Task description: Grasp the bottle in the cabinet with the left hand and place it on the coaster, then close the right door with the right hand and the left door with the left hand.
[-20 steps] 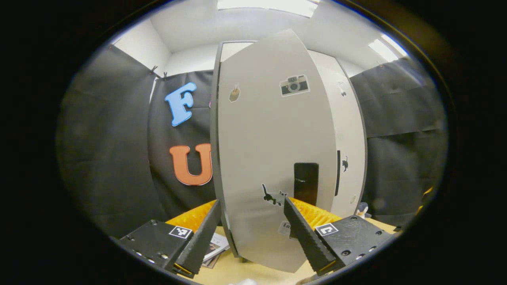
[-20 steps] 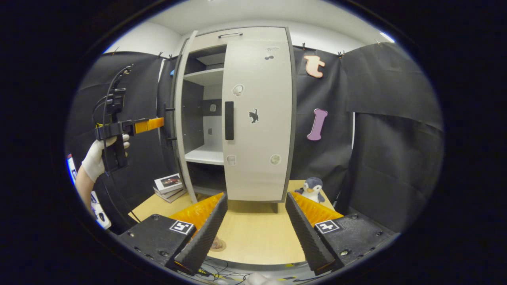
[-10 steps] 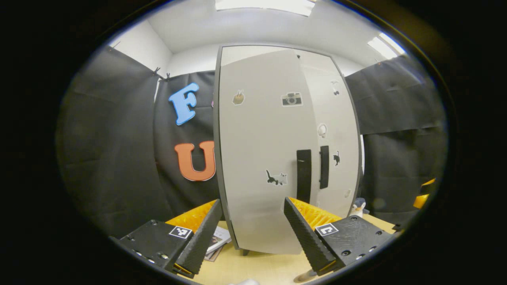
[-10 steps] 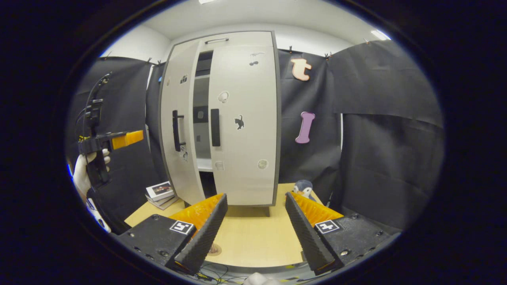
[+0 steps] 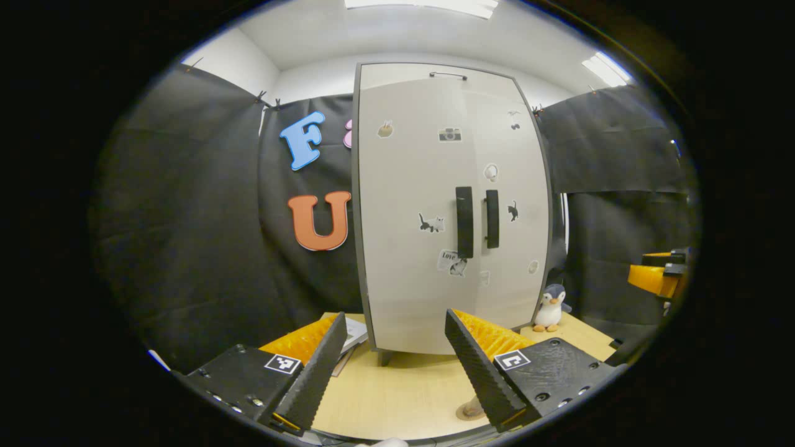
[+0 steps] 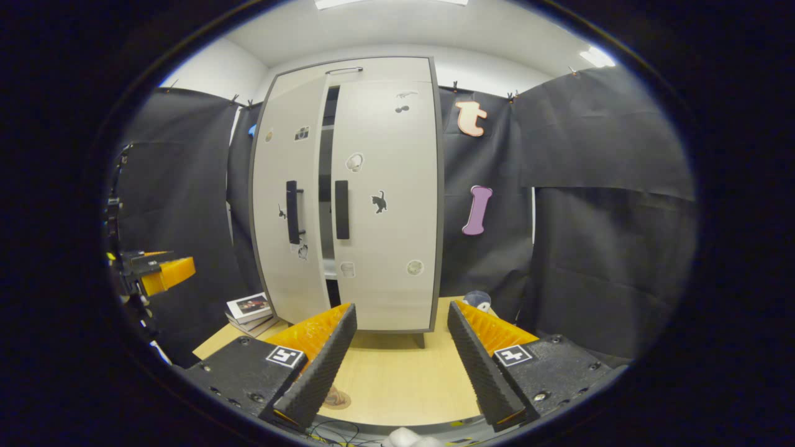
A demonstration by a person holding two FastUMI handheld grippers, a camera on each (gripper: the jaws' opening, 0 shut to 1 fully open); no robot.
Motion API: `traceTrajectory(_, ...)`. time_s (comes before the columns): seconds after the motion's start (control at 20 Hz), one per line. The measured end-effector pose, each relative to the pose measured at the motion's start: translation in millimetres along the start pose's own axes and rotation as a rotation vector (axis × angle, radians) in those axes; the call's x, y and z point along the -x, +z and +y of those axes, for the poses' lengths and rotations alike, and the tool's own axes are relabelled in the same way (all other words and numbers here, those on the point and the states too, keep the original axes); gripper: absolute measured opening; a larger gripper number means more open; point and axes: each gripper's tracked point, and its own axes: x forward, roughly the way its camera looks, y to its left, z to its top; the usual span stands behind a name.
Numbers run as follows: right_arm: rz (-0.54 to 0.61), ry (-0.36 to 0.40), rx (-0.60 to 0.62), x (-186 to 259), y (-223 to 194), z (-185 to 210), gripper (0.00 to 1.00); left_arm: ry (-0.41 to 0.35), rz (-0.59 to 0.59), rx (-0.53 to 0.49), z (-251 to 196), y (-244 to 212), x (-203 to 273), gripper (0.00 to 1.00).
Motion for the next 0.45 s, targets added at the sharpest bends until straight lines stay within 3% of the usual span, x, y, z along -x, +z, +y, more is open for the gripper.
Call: traceTrajectory(0.45,-0.014,0.01,0.016,-4,1,16,0.96,-0.018,-0.021,0.021,-6,2,7,0.98)
